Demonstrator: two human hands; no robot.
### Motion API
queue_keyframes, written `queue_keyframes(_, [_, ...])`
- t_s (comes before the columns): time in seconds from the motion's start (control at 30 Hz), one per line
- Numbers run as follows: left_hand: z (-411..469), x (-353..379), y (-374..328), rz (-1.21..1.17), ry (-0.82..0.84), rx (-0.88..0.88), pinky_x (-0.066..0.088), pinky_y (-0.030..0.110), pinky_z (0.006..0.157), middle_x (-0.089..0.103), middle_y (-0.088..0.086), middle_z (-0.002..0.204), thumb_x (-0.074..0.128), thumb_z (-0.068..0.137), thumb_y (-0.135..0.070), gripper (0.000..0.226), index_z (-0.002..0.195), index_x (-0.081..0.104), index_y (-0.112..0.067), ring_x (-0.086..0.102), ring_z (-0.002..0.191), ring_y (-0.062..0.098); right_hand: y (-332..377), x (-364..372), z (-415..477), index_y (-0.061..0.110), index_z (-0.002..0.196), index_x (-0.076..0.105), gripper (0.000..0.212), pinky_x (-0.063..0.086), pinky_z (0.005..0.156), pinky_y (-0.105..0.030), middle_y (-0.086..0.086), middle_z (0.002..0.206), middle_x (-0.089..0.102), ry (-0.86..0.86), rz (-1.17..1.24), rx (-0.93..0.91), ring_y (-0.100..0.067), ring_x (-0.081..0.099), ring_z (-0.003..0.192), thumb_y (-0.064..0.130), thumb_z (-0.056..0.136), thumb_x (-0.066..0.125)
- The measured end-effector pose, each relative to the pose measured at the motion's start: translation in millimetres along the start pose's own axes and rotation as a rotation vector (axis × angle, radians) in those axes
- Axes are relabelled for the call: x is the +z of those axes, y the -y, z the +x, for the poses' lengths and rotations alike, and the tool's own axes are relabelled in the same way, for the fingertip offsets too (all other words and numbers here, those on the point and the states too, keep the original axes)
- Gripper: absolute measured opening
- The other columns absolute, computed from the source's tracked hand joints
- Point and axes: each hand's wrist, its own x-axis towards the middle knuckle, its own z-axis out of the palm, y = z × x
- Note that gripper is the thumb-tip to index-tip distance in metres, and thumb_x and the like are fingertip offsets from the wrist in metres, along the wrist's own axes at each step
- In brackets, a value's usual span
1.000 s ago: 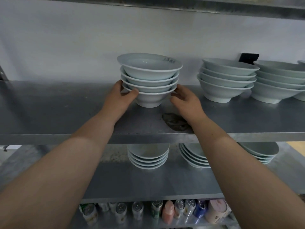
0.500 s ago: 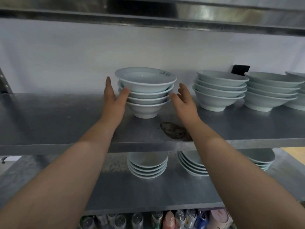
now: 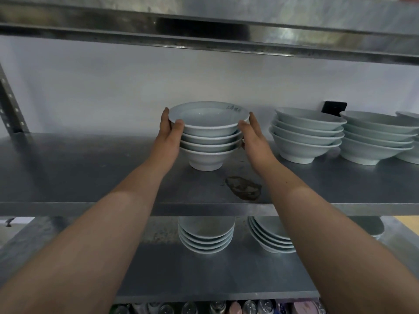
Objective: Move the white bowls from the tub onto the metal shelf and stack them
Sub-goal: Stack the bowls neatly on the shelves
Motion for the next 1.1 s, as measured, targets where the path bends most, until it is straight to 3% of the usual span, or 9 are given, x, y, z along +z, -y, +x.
queue_keyframes(0.1, [-1, -5, 2, -0.009, -0.05, 0.035, 0.032, 0.025, 0.107, 0.034, -0.004, 0.155, 0.051, 0.099, -0.038, 0.065, 0.154, 0.019, -0.026, 0.037, 0.138, 0.014, 6, -11, -2, 0.032, 0.154, 0.024, 0.069, 0.022, 0.112, -0.021, 0.004, 0.16, 0.025, -0.029, -0.325, -0.317, -0.013, 0.023, 0.146, 0.047, 0.095, 0.056])
queue_keyframes(0.2, [-8, -14, 14, 0.237, -0.168, 0.284, 0.045, 0.035, 0.1, 0.041, 0.001, 0.132, 0.07, 0.082, -0.034, 0.062, 0.132, 0.039, -0.016, 0.047, 0.121, 0.018, 18, -20, 12, 0.02, 0.134, 0.058, 0.052, 0.026, 0.119, -0.037, -0.008, 0.142, 0.052, 0.201, -0.761, -0.7, -0.024, 0.041, 0.138, 0.045, 0.089, 0.065])
queue_keyframes(0.27, [-12, -20, 19, 0.396, -0.211, 0.453, 0.047, 0.038, 0.096, 0.04, 0.001, 0.12, 0.073, 0.078, -0.028, 0.054, 0.119, 0.043, -0.01, 0.047, 0.114, 0.023, 36, -22, 18, 0.018, 0.119, 0.068, 0.036, 0.041, 0.105, -0.041, -0.007, 0.119, 0.067, 0.308, -0.892, -0.649, -0.026, 0.058, 0.116, 0.038, 0.089, 0.068])
queue_keyframes(0.37, [-17, -23, 18, 0.597, -0.093, 0.604, 0.045, 0.036, 0.09, 0.05, 0.004, 0.113, 0.075, 0.078, -0.024, 0.043, 0.112, 0.052, -0.011, 0.047, 0.109, 0.024, 54, -24, 20, 0.02, 0.108, 0.074, 0.019, 0.047, 0.091, -0.034, 0.0, 0.107, 0.072, 0.335, -0.918, -0.527, -0.017, 0.061, 0.1, 0.027, 0.093, 0.066])
queue_keyframes(0.57, [-3, -26, 8, 0.991, 0.145, 0.836, 0.045, 0.036, 0.094, 0.058, 0.007, 0.116, 0.08, 0.072, -0.039, 0.058, 0.118, 0.059, -0.012, 0.051, 0.109, 0.027, 66, -40, 27, 0.013, 0.084, 0.064, 0.016, 0.032, 0.064, -0.028, -0.002, 0.074, 0.06, 0.014, -0.857, -0.703, -0.021, 0.053, 0.074, 0.027, 0.094, 0.063])
queue_keyframes(0.77, [30, -2, -43, 1.348, 0.554, 0.495, 0.039, 0.03, 0.064, 0.059, -0.008, 0.089, 0.079, 0.066, -0.048, 0.049, 0.104, 0.053, -0.032, 0.056, 0.082, 0.018, 75, -77, 21, 0.008, 0.105, 0.073, 0.024, 0.045, 0.072, -0.035, -0.015, 0.092, 0.071, -0.243, -0.934, -0.9, -0.035, 0.063, 0.085, 0.026, 0.094, 0.062])
queue_keyframes(0.83, [36, 5, -48, 1.385, 0.647, 0.5, 0.04, 0.029, 0.062, 0.055, -0.009, 0.081, 0.079, 0.067, -0.045, 0.041, 0.097, 0.055, -0.03, 0.054, 0.077, 0.017, 73, -87, 20, 0.007, 0.105, 0.073, 0.024, 0.047, 0.073, -0.037, -0.016, 0.092, 0.071, -0.28, -0.948, -0.932, -0.037, 0.064, 0.085, 0.025, 0.094, 0.062])
queue_keyframes(0.97, [39, -1, -38, 1.362, 0.642, 0.617, 0.04, 0.031, 0.063, 0.054, -0.008, 0.077, 0.069, 0.08, -0.036, 0.021, 0.085, 0.052, -0.025, 0.056, 0.078, 0.018, 61, -102, 16, 0.008, 0.102, 0.072, 0.03, 0.046, 0.072, -0.036, -0.013, 0.089, 0.071, -0.3, -0.95, -0.937, -0.035, 0.063, 0.083, 0.032, 0.095, 0.056])
queue_keyframes(1.1, [41, -19, -32, 1.293, 0.564, 0.577, 0.038, 0.03, 0.064, 0.052, -0.008, 0.076, 0.069, 0.08, -0.036, 0.02, 0.085, 0.052, -0.025, 0.052, 0.076, 0.016, 51, -106, 11, 0.008, 0.1, 0.071, 0.037, 0.043, 0.073, -0.036, -0.012, 0.087, 0.07, -0.315, -0.935, -0.931, -0.033, 0.061, 0.082, 0.037, 0.095, 0.049])
